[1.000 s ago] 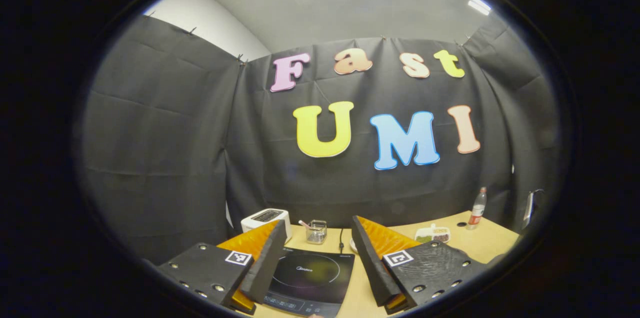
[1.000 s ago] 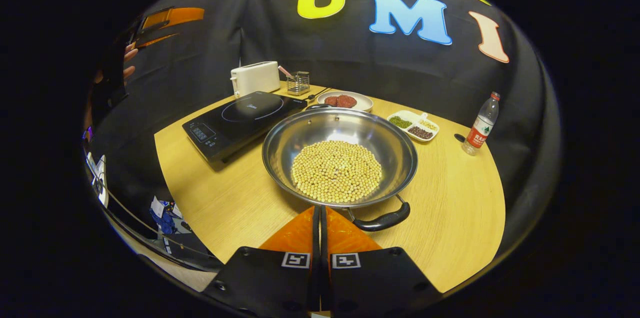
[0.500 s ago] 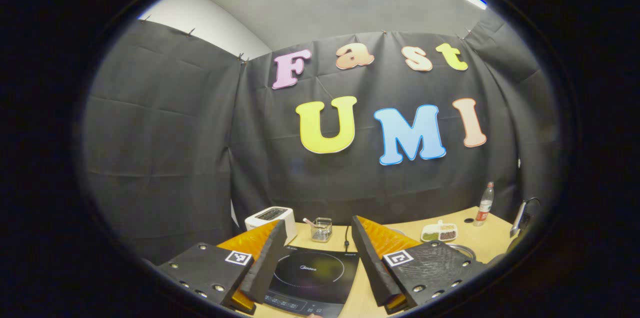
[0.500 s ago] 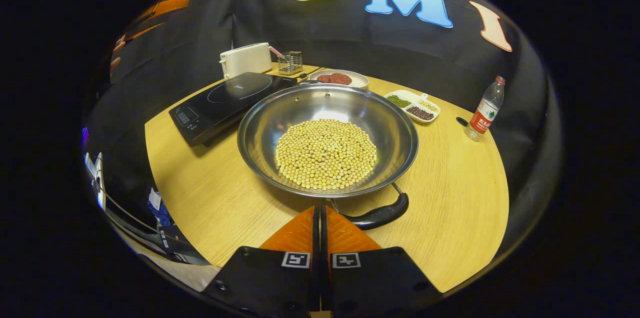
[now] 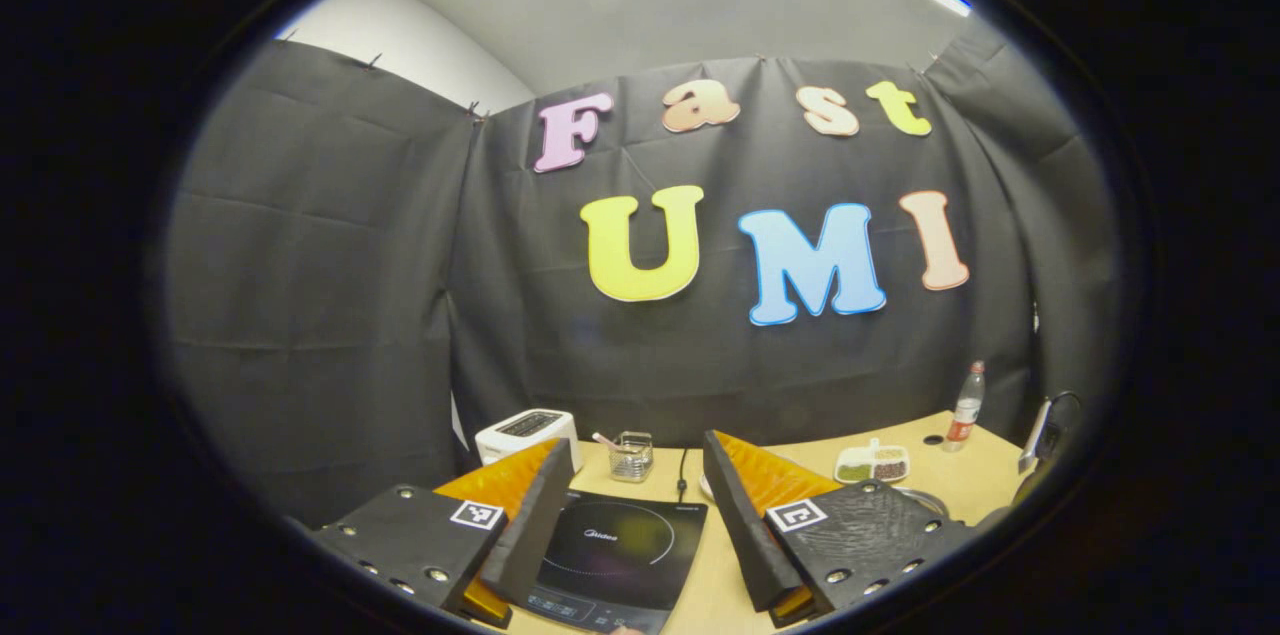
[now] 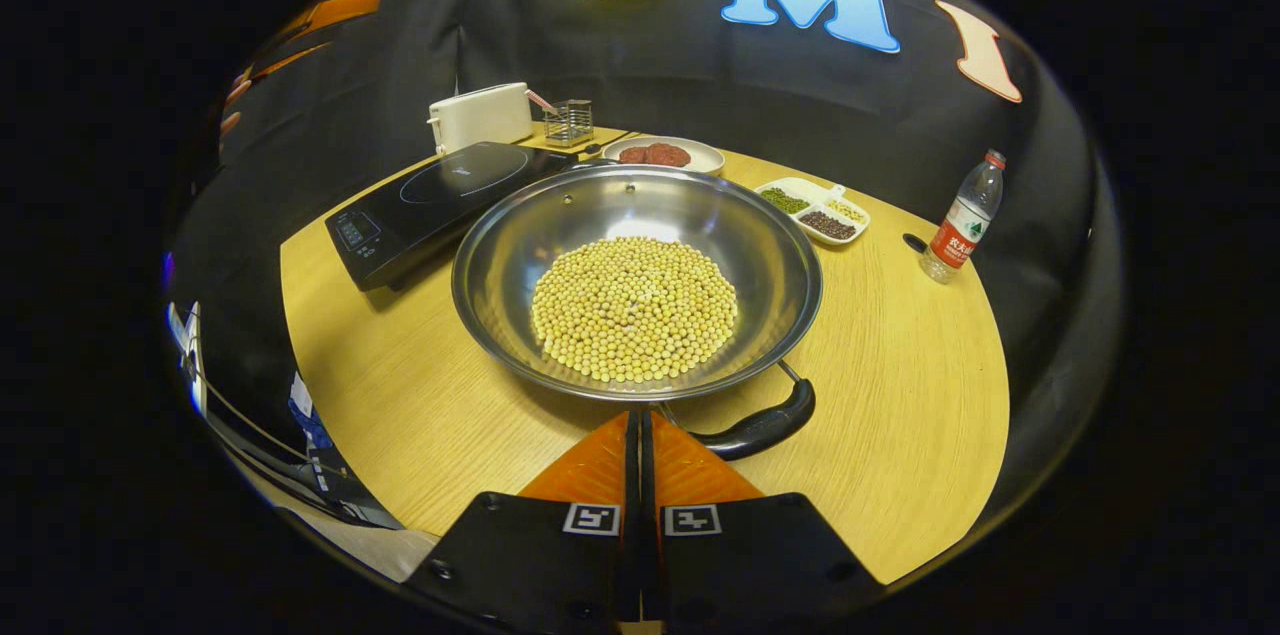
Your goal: First push the handle of the pot to place it horizontally, then grasp the pot with both hands and set it on the induction cooktop.
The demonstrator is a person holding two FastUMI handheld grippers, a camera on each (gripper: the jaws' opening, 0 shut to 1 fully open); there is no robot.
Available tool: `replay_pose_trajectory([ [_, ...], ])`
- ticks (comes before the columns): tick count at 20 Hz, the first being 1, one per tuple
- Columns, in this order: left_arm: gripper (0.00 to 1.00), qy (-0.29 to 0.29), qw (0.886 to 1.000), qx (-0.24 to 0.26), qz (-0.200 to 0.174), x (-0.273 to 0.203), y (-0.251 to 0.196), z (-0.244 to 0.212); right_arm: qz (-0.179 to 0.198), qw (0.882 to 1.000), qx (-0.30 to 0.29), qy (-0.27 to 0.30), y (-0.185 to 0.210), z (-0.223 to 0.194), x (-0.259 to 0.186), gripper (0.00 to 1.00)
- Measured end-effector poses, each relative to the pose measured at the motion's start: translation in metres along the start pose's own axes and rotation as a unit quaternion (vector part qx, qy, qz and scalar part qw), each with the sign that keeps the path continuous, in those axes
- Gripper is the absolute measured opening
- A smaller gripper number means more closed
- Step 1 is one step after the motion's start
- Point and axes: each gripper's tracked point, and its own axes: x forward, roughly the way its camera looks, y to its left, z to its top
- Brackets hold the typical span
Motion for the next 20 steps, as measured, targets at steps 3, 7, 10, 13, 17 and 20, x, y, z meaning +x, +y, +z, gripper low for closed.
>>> replay_pose_trajectory([
  [3,0.77,0.001,1.000,-0.002,-0.001,0.003,-0.004,0.000,-0.007,1.000,0.005,0.001,-0.012,0.003,0.002,0.02],
  [7,0.80,0.006,1.000,-0.002,-0.001,0.006,-0.009,-0.007,-0.014,1.000,0.009,0.000,-0.023,0.007,0.005,0.00],
  [10,0.77,0.010,1.000,-0.004,0.001,0.007,-0.012,-0.011,-0.014,1.000,0.015,0.001,-0.029,0.008,0.008,0.02],
  [13,0.77,0.014,1.000,-0.001,0.002,0.009,-0.014,-0.013,-0.015,1.000,0.022,0.000,-0.036,0.010,0.010,0.00],
  [17,0.77,0.017,1.000,0.003,0.008,0.010,-0.019,-0.015,-0.022,0.999,0.026,-0.001,-0.051,0.013,0.015,0.02],
  [20,0.77,0.018,1.000,0.004,0.014,0.012,-0.025,-0.015,-0.021,0.999,0.029,-0.004,-0.059,0.016,0.019,0.02],
])
